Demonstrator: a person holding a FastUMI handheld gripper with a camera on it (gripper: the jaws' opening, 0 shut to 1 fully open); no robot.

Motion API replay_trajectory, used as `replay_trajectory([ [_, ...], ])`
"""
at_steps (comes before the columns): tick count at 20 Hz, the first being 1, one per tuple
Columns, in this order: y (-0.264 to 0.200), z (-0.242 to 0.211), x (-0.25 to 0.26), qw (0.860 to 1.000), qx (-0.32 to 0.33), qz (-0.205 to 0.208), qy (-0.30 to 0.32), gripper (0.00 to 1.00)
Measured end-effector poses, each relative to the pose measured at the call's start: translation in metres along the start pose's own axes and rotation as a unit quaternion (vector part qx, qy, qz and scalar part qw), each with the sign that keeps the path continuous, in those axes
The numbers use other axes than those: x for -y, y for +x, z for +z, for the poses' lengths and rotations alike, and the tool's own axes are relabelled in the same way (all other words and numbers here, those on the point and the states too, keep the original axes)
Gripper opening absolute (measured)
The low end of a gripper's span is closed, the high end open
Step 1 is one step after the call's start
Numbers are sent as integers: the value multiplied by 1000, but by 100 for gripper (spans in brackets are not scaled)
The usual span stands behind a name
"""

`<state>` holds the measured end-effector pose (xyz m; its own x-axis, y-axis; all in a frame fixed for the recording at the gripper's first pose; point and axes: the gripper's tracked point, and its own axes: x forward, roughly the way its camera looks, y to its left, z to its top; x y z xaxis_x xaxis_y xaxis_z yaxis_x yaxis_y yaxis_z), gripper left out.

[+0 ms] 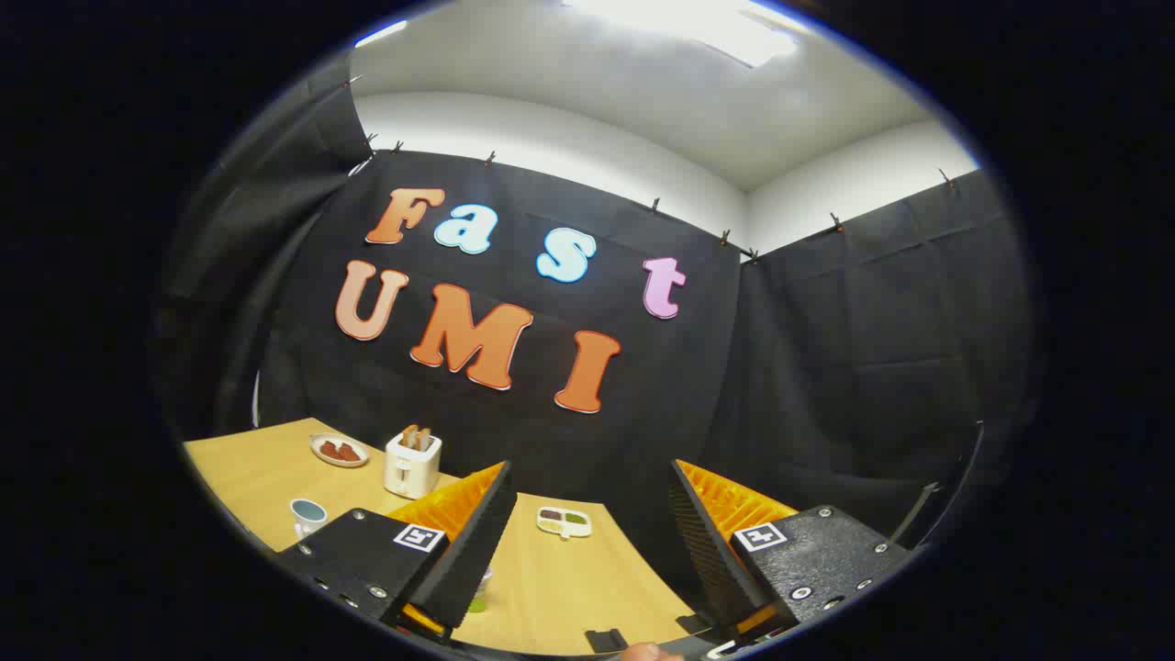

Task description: Take the bottle from table, then pour the juice into the cup, finally place the bottle on the coaster

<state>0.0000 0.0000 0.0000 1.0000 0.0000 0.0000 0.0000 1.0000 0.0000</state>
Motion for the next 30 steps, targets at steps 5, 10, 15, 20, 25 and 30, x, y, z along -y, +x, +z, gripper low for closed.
replay_trajectory([
  [5, 3, -1, -23, 999, -12, 30, 31, 99],
  [10, -8, -17, -30, 996, -36, 51, 69, 99],
  [15, -17, -18, -4, 994, -39, 35, 92, 99],
  [20, -17, -22, 9, 993, -42, 20, 107, 99],
  [25, -14, -36, 0, 993, -40, 15, 106, 99],
  [30, -5, -75, -33, 990, -67, 38, 118, 99],
])
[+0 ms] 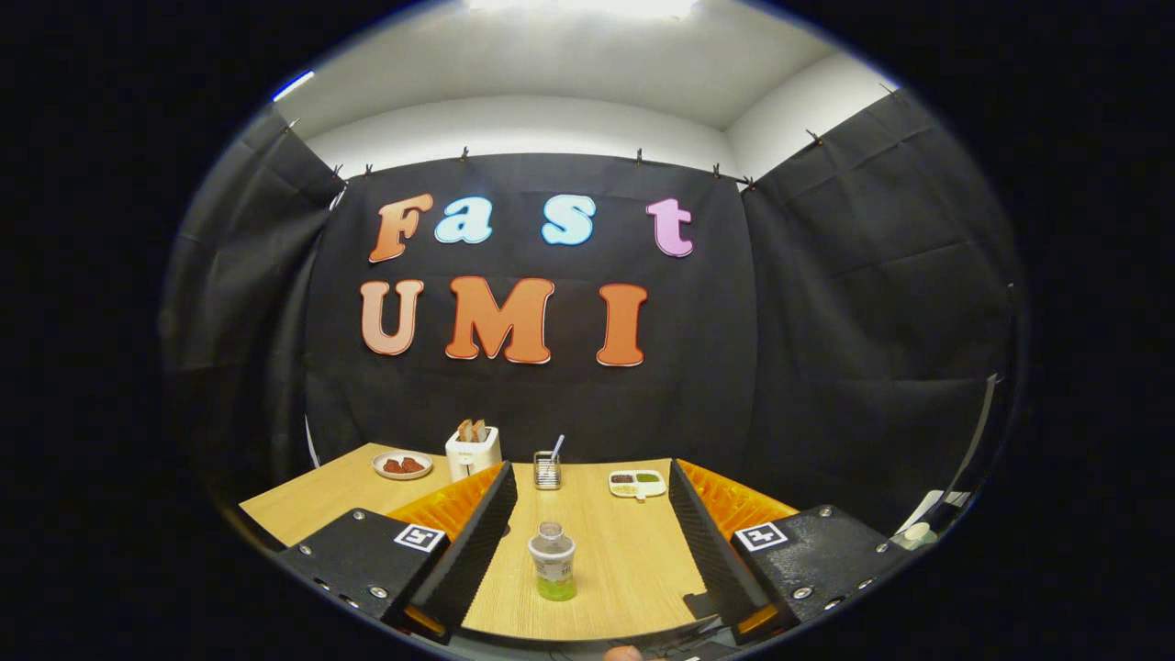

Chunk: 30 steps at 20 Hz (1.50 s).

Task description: Take the bottle from table, then pour the juice into the cup, finally place the bottle on the coaster

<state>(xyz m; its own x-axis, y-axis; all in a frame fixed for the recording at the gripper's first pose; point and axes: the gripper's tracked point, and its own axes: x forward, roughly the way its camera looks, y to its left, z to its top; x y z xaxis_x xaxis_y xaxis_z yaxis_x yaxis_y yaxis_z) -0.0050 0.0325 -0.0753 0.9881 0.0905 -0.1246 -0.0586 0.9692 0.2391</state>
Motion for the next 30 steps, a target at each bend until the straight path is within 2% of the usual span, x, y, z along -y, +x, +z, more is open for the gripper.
replay_trajectory([
  [7, 34, -96, -24, 996, -90, 25, 9, 99],
  [16, 83, -211, -44, 980, -197, 41, 16, 99],
  [27, 134, -257, -59, 973, -227, 39, 2, 98],
  [29, 142, -260, -56, 973, -231, 30, 5, 91],
  [30, 144, -262, -54, 973, -230, 24, 6, 84],
])
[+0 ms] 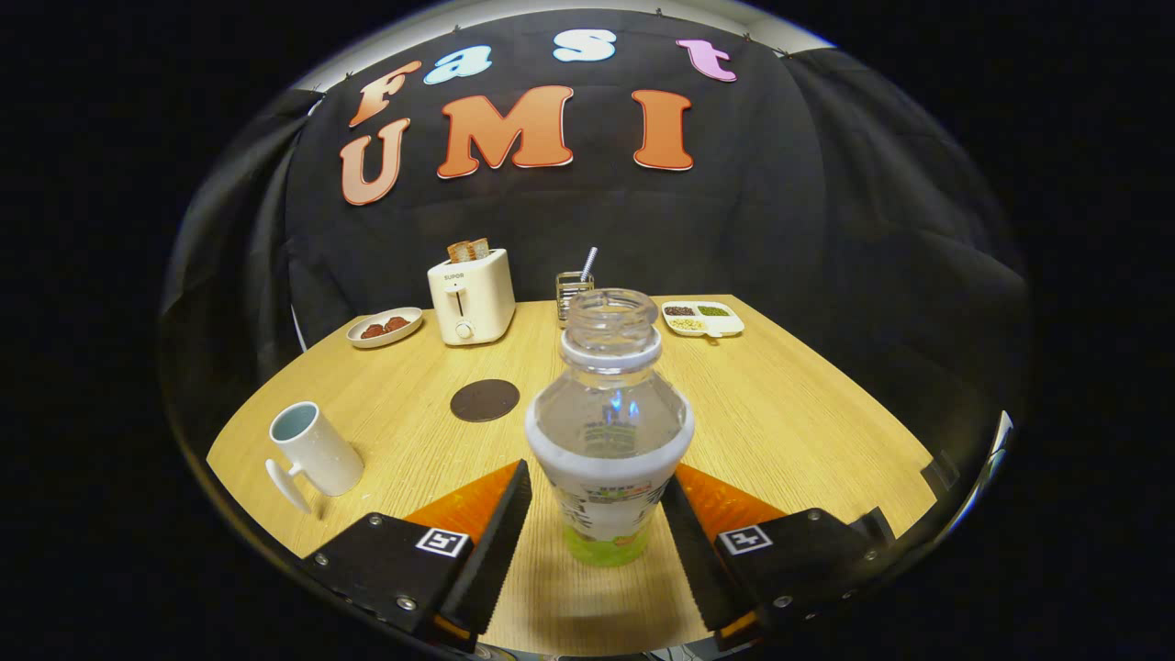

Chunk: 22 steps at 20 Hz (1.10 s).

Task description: Take the bottle from table, then pour the juice into the cup, finally place the bottle on the coaster

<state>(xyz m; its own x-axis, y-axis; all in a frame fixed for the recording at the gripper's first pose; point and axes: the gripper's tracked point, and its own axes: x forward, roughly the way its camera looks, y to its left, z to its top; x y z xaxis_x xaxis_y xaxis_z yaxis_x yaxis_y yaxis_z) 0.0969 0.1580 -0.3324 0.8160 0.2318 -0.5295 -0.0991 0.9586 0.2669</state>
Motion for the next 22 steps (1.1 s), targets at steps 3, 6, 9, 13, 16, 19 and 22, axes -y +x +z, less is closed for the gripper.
replay_trajectory([
  [3, 2, 0, -1, 1000, -3, 1, 7, 66],
  [6, -7, 12, -12, 1000, 5, 9, -10, 60],
  [9, -19, 34, -26, 998, 25, 7, -53, 60],
  [13, -28, 61, -51, 995, 36, 6, -96, 59],
  [16, -32, 81, -67, 989, 50, -11, -136, 60],
  [19, -35, 90, -86, 982, 55, -25, -178, 59],
  [22, -34, 97, -102, 972, 59, -40, -225, 59],
])
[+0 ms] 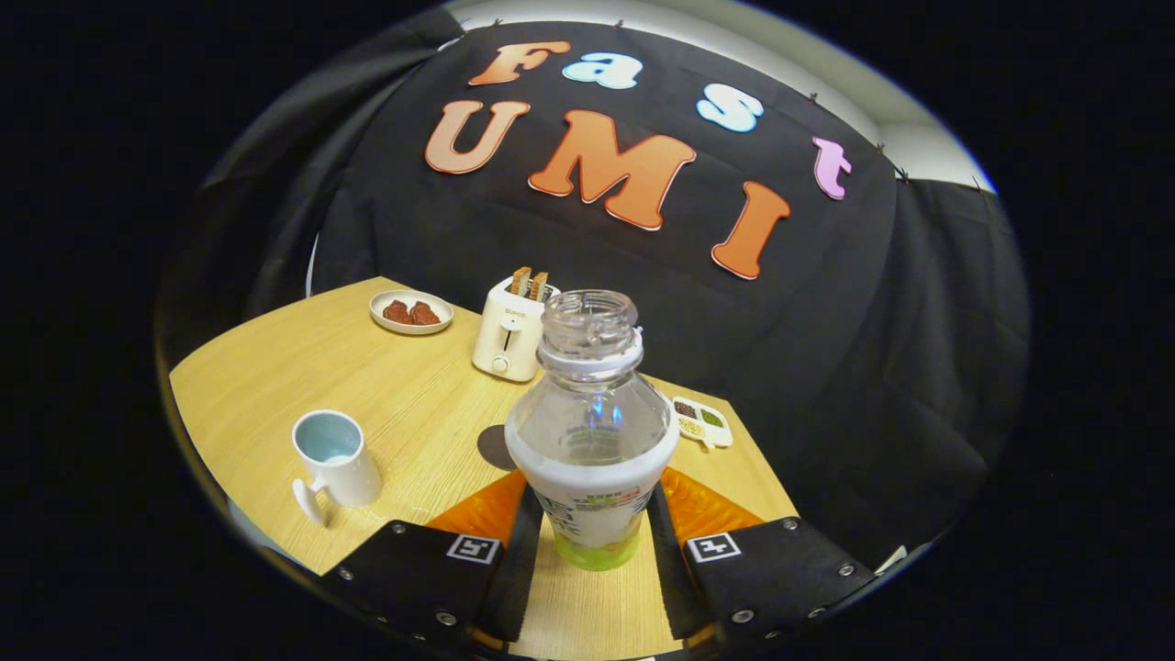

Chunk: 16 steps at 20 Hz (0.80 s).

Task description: Take the bottle from table, then pour the juice into the cup, finally place the bottle on the coaster

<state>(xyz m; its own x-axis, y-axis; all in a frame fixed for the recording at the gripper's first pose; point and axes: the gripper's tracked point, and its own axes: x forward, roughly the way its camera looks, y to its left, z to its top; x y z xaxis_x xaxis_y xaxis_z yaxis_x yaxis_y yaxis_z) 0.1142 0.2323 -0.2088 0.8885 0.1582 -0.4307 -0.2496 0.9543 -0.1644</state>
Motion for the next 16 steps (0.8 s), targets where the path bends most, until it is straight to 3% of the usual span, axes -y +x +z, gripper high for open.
replay_trajectory([
  [7, 5, 29, -24, 991, 19, -41, -129, 59],
  [16, 16, 42, -71, 959, 38, -63, -274, 58],
])
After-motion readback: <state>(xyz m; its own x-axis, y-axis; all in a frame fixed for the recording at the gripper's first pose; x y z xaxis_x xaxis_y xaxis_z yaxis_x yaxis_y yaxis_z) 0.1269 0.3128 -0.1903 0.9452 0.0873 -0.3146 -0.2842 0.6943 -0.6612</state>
